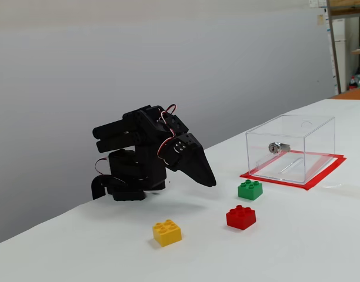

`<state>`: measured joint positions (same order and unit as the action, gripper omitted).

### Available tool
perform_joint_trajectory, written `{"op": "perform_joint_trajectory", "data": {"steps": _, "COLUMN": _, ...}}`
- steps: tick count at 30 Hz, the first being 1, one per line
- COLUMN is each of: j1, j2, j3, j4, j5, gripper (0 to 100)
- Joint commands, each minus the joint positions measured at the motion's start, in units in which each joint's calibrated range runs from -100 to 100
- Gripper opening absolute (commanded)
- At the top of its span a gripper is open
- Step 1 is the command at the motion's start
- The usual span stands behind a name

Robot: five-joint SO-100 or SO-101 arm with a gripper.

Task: Pick the yellow lego brick and place it into the transparent box

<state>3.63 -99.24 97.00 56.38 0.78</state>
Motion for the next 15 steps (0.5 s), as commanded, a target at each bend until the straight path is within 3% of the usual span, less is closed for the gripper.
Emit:
{"op": "perform_joint_trajectory", "data": {"steps": 1, "j1": 0.69, "j2": -0.42, "j3": 0.38, "j4": -0.6, "j5": -0.1, "gripper": 2}}
{"op": "perform_joint_trajectory", "data": {"steps": 15, "j1": 0.62, "j2": -0.08, "j3": 0.11, "j4": -0.34, "j5": 0.31, "gripper": 2}}
